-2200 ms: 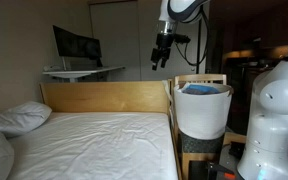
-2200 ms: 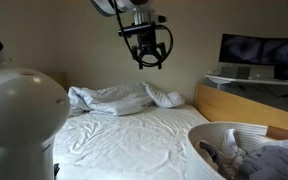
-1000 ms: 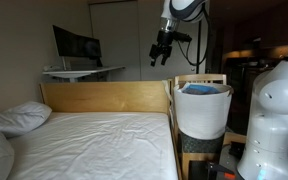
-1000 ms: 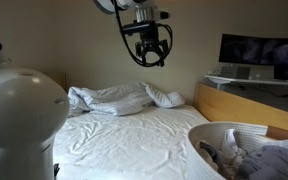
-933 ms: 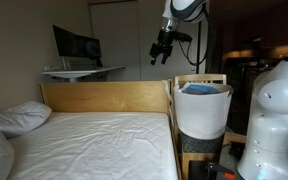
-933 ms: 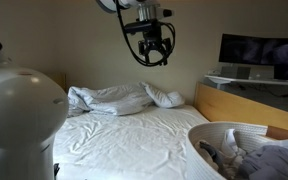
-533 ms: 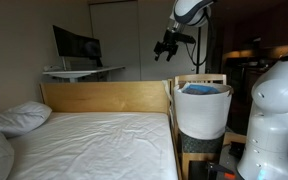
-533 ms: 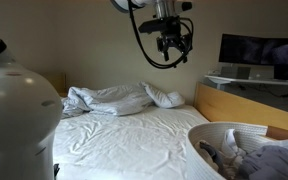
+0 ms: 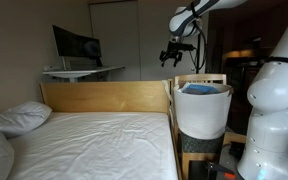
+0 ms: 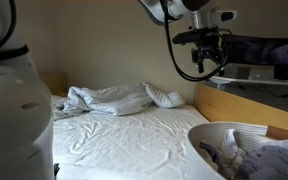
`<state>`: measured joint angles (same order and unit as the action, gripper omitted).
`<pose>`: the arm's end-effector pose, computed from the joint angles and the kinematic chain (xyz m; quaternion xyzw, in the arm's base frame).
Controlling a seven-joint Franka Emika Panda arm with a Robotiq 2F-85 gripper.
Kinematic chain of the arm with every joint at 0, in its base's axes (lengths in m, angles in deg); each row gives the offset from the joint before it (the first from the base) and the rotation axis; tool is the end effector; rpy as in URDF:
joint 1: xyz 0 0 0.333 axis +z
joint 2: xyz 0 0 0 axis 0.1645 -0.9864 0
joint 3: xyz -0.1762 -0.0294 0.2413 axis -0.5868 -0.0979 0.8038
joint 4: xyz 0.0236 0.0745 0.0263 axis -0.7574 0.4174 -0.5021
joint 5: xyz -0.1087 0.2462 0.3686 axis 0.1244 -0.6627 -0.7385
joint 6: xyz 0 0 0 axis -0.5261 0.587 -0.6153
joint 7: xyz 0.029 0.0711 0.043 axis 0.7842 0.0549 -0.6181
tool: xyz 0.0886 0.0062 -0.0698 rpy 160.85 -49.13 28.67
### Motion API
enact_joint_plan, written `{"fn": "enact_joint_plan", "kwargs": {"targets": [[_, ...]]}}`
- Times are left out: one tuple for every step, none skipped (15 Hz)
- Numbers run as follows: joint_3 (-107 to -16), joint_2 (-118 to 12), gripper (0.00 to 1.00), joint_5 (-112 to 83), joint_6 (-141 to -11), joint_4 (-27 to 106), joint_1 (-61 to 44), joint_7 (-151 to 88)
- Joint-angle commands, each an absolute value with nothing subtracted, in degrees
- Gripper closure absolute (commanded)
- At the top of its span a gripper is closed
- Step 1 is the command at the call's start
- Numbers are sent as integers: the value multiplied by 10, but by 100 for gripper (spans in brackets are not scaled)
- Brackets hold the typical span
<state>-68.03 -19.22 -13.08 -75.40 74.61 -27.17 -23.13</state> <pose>0.4964 -0.2723 0.4949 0.9245 -0.3214 0.2022 0.0349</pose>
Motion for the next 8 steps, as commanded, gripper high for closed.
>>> {"fn": "enact_joint_plan", "kwargs": {"targets": [[-694,-278,0,-91,-759,678,-296,-179],[-700,-294,0,-76,-755,663,-300,-166],[-708,-311,0,-61,-748,650,-305,-156],[-715,-324,0,-48,-739,637,-306,-144],[-725,-335,0,-35,-730,631,-309,-135],[-733,-342,0,-22,-717,622,-310,-127],[-744,-351,0,-9,-707,619,-313,-118],[-753,-357,0,1,-696,615,-313,-110]]}}
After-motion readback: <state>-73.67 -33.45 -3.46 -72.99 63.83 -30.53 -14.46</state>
